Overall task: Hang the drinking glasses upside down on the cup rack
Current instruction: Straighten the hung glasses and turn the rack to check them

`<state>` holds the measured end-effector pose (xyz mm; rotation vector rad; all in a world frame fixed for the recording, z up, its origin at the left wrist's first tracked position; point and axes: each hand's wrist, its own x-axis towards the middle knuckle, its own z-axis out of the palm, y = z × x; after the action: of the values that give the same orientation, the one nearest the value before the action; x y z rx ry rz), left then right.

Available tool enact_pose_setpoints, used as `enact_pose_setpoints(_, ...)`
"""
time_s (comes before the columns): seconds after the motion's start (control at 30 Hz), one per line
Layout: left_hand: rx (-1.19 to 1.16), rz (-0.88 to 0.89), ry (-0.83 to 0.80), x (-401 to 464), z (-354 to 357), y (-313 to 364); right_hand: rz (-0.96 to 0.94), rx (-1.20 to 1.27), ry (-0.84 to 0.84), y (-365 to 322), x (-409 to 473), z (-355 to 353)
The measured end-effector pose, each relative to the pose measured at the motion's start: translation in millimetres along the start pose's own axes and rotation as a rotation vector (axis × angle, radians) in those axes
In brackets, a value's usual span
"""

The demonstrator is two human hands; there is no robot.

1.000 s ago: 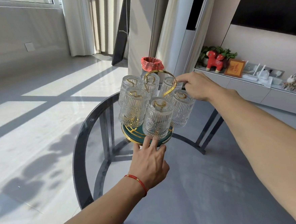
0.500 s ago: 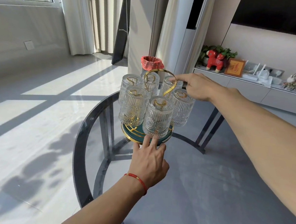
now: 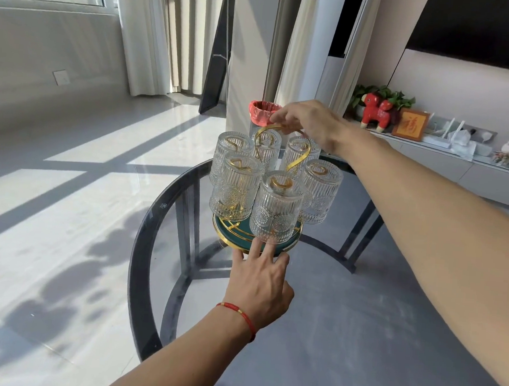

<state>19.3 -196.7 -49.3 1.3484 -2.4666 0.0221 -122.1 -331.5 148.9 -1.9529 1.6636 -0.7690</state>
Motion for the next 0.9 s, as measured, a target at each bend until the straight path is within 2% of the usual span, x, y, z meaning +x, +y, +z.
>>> enact_pose_setpoints(0.27,-0.008,0.002,-0.002,-0.7,1.0,-1.1,0.085,0.026,-0.18,-2.5,19.7,10.8)
enact_pose_setpoints(0.47,-0.01,-0.003,-0.003,-0.3,-0.2,-0.7,0.133,-0.089,-0.173,-2.7,25.1,11.2)
enact_pose_setpoints(0.9,-0.001,-0.02,0.029,1.6,2.1,2.0,0.129,0.014,-0.229,9.8,50.5,6.0)
